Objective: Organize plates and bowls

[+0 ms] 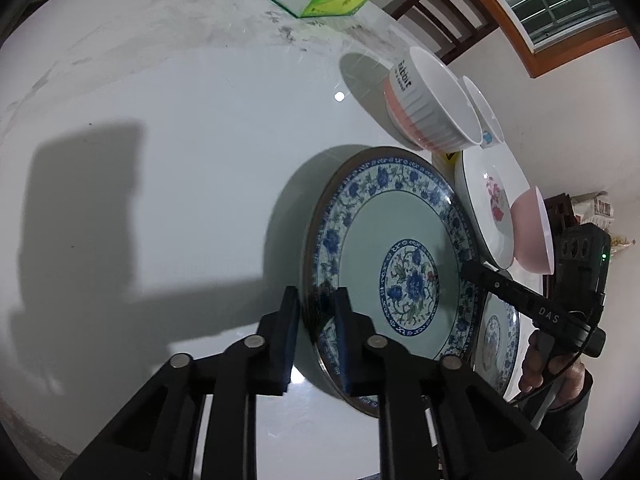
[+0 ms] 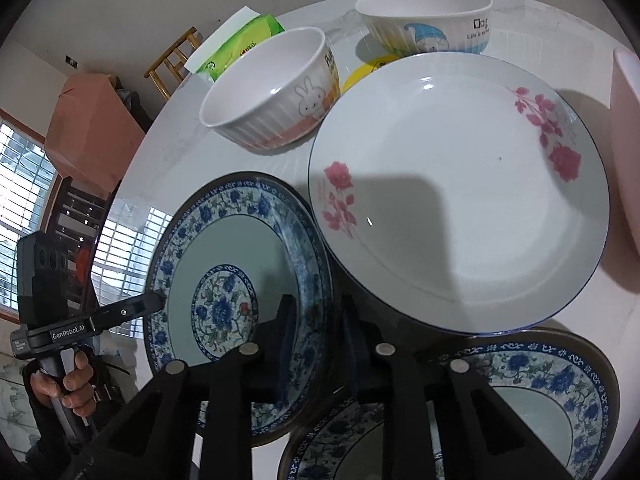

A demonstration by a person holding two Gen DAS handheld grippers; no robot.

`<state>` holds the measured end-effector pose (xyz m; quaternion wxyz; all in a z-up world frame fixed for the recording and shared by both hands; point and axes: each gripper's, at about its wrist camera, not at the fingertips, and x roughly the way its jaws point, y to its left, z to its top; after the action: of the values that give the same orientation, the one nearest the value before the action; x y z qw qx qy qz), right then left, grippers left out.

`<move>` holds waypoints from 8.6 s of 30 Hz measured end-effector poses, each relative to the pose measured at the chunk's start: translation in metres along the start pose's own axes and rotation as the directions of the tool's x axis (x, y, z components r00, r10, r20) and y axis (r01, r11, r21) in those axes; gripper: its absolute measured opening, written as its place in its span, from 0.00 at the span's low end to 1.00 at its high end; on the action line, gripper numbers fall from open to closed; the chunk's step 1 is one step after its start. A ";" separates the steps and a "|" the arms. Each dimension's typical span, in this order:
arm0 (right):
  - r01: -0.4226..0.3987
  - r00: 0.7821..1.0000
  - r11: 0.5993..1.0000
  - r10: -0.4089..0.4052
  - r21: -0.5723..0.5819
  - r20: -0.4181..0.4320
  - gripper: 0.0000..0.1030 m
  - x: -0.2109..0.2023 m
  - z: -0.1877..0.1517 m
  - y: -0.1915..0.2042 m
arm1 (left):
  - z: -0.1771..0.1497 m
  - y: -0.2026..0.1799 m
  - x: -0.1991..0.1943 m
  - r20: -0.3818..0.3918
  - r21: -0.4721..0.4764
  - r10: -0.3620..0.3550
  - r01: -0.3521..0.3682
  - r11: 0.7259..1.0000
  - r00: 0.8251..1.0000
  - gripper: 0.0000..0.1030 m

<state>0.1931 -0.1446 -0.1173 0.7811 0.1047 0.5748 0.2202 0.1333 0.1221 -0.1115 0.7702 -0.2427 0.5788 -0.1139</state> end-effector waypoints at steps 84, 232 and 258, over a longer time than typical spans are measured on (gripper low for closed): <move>-0.051 0.951 0.979 -0.013 0.199 0.308 0.21 -0.148 -0.144 -0.101 | -0.077 -0.112 -0.118 0.497 0.283 -0.193 0.053 0.958 0.846 0.99; -0.051 0.999 0.997 0.051 0.049 0.012 0.17 0.019 -0.033 0.091 | -0.034 0.080 -0.086 0.157 -0.074 0.050 -0.038 0.997 0.986 0.19; 0.112 0.993 0.981 -0.117 -0.159 -0.022 0.40 0.031 -0.032 0.138 | -0.033 0.050 -0.077 0.213 -0.018 0.271 -0.273 0.962 0.939 0.44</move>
<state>0.1400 -0.0111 -0.0965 0.7894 0.0060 0.5727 0.2211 0.0735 0.1919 -0.0793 0.8375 -0.1666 0.5201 0.0169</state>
